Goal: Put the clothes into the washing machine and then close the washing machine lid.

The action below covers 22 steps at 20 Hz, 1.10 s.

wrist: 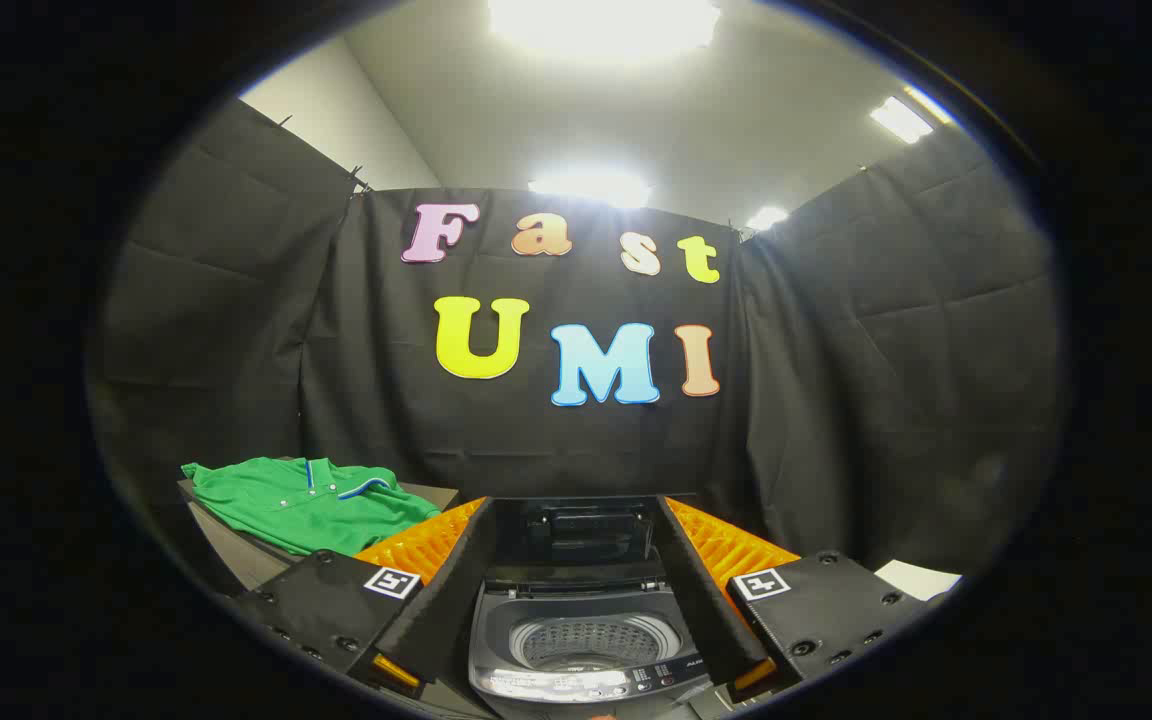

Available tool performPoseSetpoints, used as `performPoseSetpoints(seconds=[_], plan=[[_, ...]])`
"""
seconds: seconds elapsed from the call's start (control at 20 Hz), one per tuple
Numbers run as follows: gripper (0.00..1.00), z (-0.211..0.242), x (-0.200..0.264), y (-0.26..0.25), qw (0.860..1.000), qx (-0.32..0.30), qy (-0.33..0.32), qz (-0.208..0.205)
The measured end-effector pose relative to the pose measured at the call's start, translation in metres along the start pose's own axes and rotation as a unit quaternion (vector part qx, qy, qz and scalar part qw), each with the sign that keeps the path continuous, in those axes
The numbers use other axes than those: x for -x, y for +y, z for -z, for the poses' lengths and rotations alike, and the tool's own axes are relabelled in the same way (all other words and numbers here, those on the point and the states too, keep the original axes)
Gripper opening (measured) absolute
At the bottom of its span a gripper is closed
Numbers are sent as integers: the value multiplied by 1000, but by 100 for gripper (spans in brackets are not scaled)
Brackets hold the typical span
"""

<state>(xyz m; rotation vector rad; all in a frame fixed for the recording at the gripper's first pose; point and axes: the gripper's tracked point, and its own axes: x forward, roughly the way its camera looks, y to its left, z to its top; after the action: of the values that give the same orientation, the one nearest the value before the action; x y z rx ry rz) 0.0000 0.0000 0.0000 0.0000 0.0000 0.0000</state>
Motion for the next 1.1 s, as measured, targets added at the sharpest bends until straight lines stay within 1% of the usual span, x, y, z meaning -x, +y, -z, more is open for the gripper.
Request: performPoseSetpoints(seconds=[0.7, 0.95, 1.1], plan=[[98, 1, 2, 11, 1000, 1, 4, -13], [97, 0, -3, 21, 1000, -1, 6, -22], [98, -4, -8, 37, 999, -2, 4, -38]])
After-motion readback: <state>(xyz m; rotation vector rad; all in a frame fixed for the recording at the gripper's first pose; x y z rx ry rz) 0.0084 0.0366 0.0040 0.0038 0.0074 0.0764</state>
